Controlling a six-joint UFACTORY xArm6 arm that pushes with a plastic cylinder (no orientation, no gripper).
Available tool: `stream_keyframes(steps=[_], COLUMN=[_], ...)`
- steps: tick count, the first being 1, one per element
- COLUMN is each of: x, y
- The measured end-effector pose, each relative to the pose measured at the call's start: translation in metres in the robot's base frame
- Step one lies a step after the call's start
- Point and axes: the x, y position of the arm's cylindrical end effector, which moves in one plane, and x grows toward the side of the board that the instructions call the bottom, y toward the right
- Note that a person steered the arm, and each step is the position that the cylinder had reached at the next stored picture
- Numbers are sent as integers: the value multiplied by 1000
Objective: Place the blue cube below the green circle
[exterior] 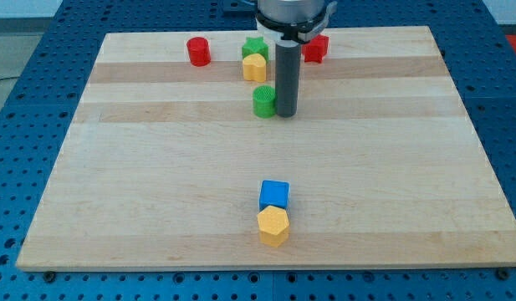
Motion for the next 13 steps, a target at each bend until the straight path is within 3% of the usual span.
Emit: stream_keyframes(steps=[2, 3, 5, 6, 10, 13], x=[-7, 12, 183, 225, 159, 103], y=[-45, -23, 97, 78, -41, -15])
